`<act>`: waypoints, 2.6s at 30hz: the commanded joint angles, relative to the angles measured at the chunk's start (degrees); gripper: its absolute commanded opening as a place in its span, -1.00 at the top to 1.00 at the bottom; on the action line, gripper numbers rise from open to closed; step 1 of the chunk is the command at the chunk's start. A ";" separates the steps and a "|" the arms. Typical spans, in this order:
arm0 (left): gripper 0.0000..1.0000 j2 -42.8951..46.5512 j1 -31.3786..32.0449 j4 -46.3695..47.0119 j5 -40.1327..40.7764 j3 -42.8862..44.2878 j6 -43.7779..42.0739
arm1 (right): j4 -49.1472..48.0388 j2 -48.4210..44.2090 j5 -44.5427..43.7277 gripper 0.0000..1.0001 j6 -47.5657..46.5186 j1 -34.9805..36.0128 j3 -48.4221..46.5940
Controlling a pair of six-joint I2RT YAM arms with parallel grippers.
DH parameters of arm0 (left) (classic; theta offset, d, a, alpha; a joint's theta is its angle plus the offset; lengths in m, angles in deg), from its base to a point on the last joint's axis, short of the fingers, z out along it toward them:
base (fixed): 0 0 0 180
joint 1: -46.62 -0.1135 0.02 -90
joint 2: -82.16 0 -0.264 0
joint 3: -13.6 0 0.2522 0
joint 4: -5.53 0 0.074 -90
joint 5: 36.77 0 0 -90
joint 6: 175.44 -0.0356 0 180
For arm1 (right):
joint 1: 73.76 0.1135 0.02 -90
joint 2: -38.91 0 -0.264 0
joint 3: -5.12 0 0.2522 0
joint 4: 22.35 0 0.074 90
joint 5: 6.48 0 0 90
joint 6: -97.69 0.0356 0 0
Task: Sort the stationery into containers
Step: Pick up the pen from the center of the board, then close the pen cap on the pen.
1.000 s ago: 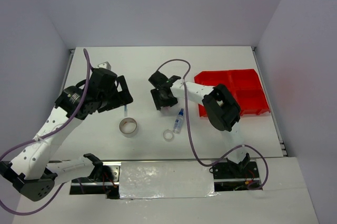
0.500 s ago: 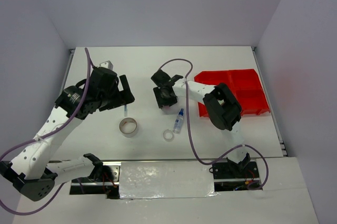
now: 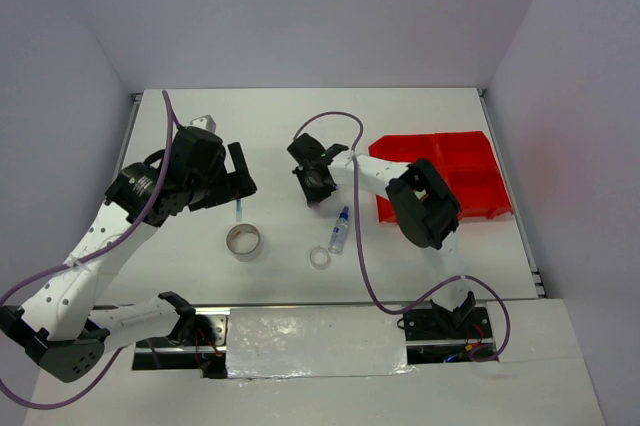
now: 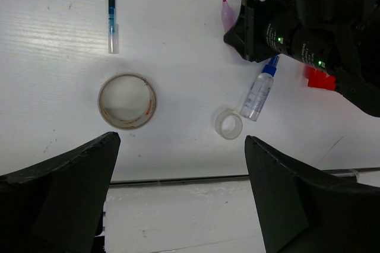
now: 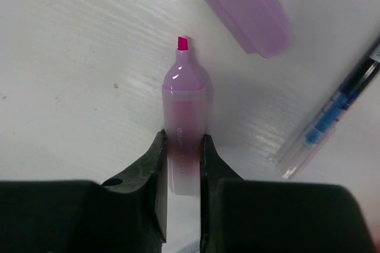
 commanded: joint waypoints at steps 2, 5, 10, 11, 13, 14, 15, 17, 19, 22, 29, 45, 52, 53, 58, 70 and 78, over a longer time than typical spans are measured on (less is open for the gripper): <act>-0.99 1.30 -0.34 0.77 1.37 0.19 -0.29 | -5.05 -0.77 8.17 0.95 -2.87 2.74 4.84; -0.99 0.43 -0.52 0.33 2.61 0.71 0.77 | -8.92 -8.31 13.18 1.00 -1.73 3.36 7.47; -0.99 -3.86 -0.87 2.35 1.91 1.50 3.39 | -3.95 -25.72 10.74 1.00 1.95 2.22 3.72; -0.99 -5.27 -0.96 2.79 1.73 1.94 4.10 | -1.74 -29.48 8.12 1.00 2.92 1.43 2.57; -0.99 -11.05 -0.96 3.31 1.21 4.30 6.12 | 6.22 -32.67 5.73 1.00 6.35 -2.07 0.10; -0.99 -13.18 -0.96 3.49 0.42 5.27 7.09 | 9.15 -35.47 2.76 1.00 7.49 -3.48 -0.25; -0.99 -15.72 -0.87 4.01 -0.20 7.63 8.93 | 13.87 -37.24 1.16 1.00 8.46 -4.98 0.44; -0.99 -23.19 -0.44 4.72 -1.08 10.11 10.95 | 17.86 -42.58 -3.65 1.00 8.82 -9.46 2.11; -0.98 -31.42 0.09 2.71 0.23 15.99 15.17 | 21.03 -46.81 -3.95 1.00 8.47 -14.28 6.14; -0.98 -42.70 1.50 -3.17 3.83 26.44 21.94 | 22.62 -55.52 -3.69 1.00 6.89 -16.94 10.81; -0.87 -62.14 3.08 -17.60 8.06 48.08 34.68 | 25.70 -65.37 -0.35 1.00 5.83 -18.09 17.31; -0.79 -68.92 2.91 2.42 5.77 42.21 37.77 | 23.77 -72.67 12.49 1.00 3.81 -18.09 24.88; -0.73 -73.48 2.47 0.34 5.60 45.36 39.44 | 24.29 -73.20 13.19 1.00 1.88 -18.09 24.79; -0.71 -73.93 2.55 -0.37 5.51 45.80 40.05 | 24.29 -73.11 13.28 1.00 1.79 -18.09 24.88; -0.65 -73.76 2.47 -0.47 4.72 42.38 41.29 | 23.77 -72.33 13.63 1.00 1.26 -18.09 24.53; -0.36 -75.69 1.94 0.33 4.90 41.50 40.06 | 23.33 -72.41 14.77 1.00 0.82 -18.00 24.79; -0.29 -76.65 0.97 2.09 4.63 41.23 36.81 | 23.15 -73.38 16.00 1.00 1.26 -18.17 25.67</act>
